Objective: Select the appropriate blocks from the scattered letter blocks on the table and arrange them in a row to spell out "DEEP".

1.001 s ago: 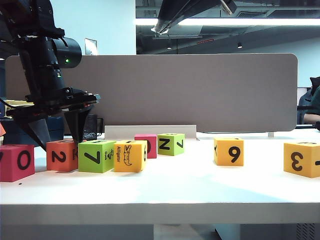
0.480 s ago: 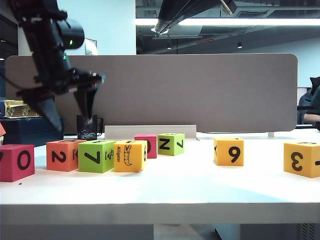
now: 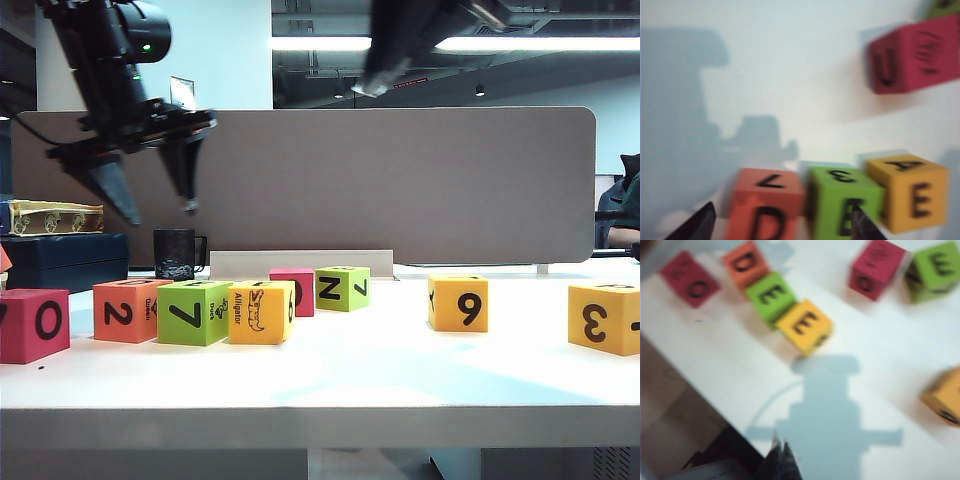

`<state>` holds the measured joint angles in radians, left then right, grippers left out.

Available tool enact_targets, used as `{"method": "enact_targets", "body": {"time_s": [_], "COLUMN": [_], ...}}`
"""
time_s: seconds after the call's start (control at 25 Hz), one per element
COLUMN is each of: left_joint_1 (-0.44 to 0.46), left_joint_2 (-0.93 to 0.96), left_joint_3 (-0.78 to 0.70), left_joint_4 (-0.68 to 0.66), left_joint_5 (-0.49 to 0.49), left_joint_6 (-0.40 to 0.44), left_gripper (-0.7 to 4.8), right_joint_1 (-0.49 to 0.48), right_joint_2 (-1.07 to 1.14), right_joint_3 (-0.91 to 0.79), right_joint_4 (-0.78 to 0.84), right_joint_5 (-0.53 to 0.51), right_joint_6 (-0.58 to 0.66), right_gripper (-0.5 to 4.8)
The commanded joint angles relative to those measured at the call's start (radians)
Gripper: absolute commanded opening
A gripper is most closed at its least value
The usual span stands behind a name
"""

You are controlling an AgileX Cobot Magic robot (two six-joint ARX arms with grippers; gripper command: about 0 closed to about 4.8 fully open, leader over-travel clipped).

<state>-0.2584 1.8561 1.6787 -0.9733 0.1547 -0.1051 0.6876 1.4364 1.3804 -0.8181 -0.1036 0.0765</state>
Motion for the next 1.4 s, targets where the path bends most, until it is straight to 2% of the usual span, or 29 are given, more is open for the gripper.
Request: {"method": "enact_targets", "body": {"time_s": [0.04, 0.16, 0.44, 0.64, 0.72, 0.84, 1.0, 1.08, 1.16, 1.28, 1.4], "left_joint_1": [-0.043, -0.097, -0.187, -0.300, -0.340, -0.439, -0.501, -0.546, -0.562, -0.578, -0.594], "left_joint_2": [-0.003, -0.003, -0.003, -0.003, -0.002, 0.016, 0.052, 0.117, 0.153, 0.197, 0.249], "left_joint_3": [0.004, 0.003, 0.004, 0.003, 0.003, 0.003, 0.003, 0.003, 0.003, 0.003, 0.003], "left_joint_4": [0.018, 0.054, 0.100, 0.189, 0.238, 0.391, 0.485, 0.546, 0.575, 0.607, 0.675], "left_joint_5": [0.055, 0.055, 0.059, 0.060, 0.059, 0.048, 0.045, 0.049, 0.055, 0.091, 0.174], "left_joint_6": [0.001, 0.001, 0.002, 0.029, 0.053, 0.149, 0.201, 0.238, 0.245, 0.251, 0.251], "left_gripper": [3.40, 3.40, 3.40, 3.40, 3.40, 3.40, 3.40, 3.41, 3.41, 3.41, 3.46], "right_joint_1": [-0.045, -0.113, -0.208, -0.300, -0.326, -0.388, -0.415, -0.422, -0.422, -0.421, -0.420], "right_joint_2": [-0.003, -0.003, -0.002, -0.003, -0.003, -0.004, -0.009, -0.026, -0.039, -0.064, -0.119], "right_joint_3": [0.006, 0.006, 0.006, 0.006, 0.006, 0.007, 0.007, 0.007, 0.008, 0.008, 0.008], "right_joint_4": [-0.025, -0.071, -0.135, -0.164, -0.183, -0.245, -0.280, -0.323, -0.346, -0.372, -0.422], "right_joint_5": [0.009, 0.034, 0.113, 0.227, 0.250, 0.267, 0.271, 0.318, 0.323, 0.322, 0.314], "right_joint_6": [-0.006, -0.006, -0.006, -0.026, -0.026, -0.026, -0.027, -0.030, -0.030, -0.030, -0.028], "right_gripper": [-0.01, -0.01, -0.01, -0.01, -0.01, -0.01, -0.01, -0.01, -0.01, -0.01, -0.01]}}
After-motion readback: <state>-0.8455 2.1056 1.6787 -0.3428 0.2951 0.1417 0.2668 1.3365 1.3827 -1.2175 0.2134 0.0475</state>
